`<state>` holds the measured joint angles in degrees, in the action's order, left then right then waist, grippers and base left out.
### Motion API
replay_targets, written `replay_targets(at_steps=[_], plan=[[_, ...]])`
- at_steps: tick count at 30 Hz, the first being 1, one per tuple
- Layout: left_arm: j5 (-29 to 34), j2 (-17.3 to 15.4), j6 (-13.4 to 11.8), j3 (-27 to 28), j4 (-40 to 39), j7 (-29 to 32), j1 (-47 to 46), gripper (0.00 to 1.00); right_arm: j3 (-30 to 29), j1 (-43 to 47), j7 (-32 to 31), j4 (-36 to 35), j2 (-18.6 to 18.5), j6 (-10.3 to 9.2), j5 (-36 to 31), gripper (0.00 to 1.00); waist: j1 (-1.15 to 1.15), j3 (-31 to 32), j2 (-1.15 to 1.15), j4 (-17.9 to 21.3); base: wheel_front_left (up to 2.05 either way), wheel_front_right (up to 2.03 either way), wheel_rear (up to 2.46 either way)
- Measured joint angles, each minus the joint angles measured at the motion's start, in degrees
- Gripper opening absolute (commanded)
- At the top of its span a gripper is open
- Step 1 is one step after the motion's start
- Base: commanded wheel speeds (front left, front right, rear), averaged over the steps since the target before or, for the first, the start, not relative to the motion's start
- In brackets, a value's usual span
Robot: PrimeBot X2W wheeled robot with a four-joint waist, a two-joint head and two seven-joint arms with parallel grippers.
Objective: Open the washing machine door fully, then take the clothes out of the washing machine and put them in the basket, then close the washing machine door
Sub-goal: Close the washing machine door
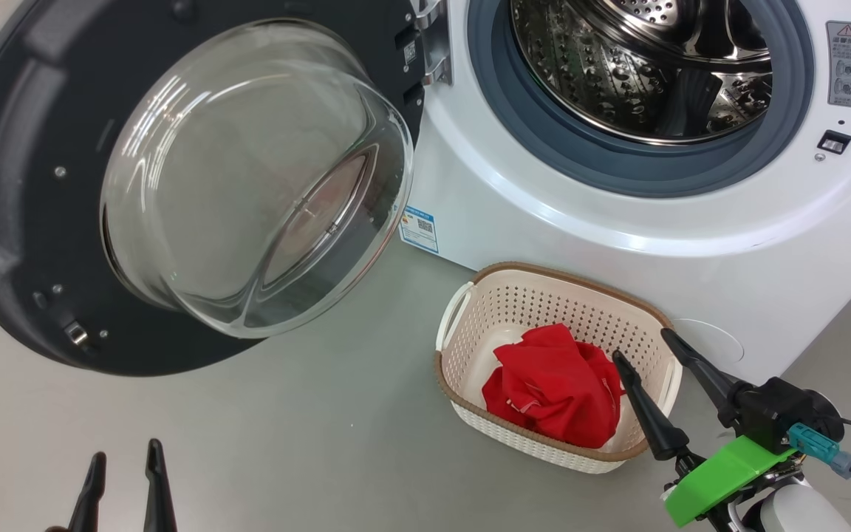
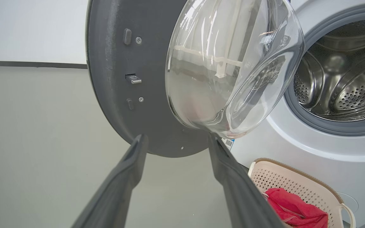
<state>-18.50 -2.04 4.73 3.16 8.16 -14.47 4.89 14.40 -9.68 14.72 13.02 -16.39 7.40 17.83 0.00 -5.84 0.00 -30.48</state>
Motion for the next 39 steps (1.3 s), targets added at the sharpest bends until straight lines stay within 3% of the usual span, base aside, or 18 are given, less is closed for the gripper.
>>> replay_targets(at_steps=[14,15,16,17,27,31,35,39], plan=[[-0.5,0.0,0.0,-0.3,-1.0,0.0,0.8,1.0,0.0,0.0,0.0,0.0,0.0,0.0,0.1,1.0,0.0,0.4,0.0,0.1,0.0,0.0,0.0],[-0.5,0.0,0.0,-0.2,-1.3,0.0,0.8,0.76,0.0,0.0,0.0,0.0,0.0,0.0,0.1,1.0,0.0,0.4,0.0,0.1,0.0,0.0,0.0],[-1.1,0.0,0.0,-0.1,-1.7,0.0,0.7,0.42,0.0,0.0,0.0,0.0,0.0,0.0,0.1,1.0,0.0,0.5,0.0,0.1,0.0,0.0,0.0],[-1.7,0.0,0.0,0.1,-2.2,0.0,0.7,0.0,0.0,0.0,0.0,-0.1,0.0,0.0,0.1,1.0,0.0,0.5,0.0,0.1,0.0,0.0,0.0],[-5.2,-0.1,1.6,6.4,-11.3,-0.1,-5.8,0.0,-0.2,0.0,0.0,-0.4,0.2,0.0,0.1,1.0,0.0,0.2,0.0,0.0,0.0,0.0,0.0],[-7.3,-1.8,2.1,8.6,-12.3,-0.1,-10.6,0.0,-0.2,0.0,0.0,-0.4,0.2,0.0,0.1,1.0,0.0,0.0,0.0,0.0,0.0,0.0,0.0],[-11.7,-6.0,2.2,11.4,-11.6,-0.1,-18.0,0.0,-0.4,0.1,0.0,-0.6,0.2,0.0,0.1,1.0,0.0,0.0,0.0,0.1,0.0,0.0,0.0],[-20.3,-11.5,2.5,14.1,-6.2,-0.2,-26.1,0.0,-0.5,0.2,0.0,-0.9,0.2,0.0,0.0,1.0,0.0,-0.4,0.0,0.4,0.0,0.0,0.0]])
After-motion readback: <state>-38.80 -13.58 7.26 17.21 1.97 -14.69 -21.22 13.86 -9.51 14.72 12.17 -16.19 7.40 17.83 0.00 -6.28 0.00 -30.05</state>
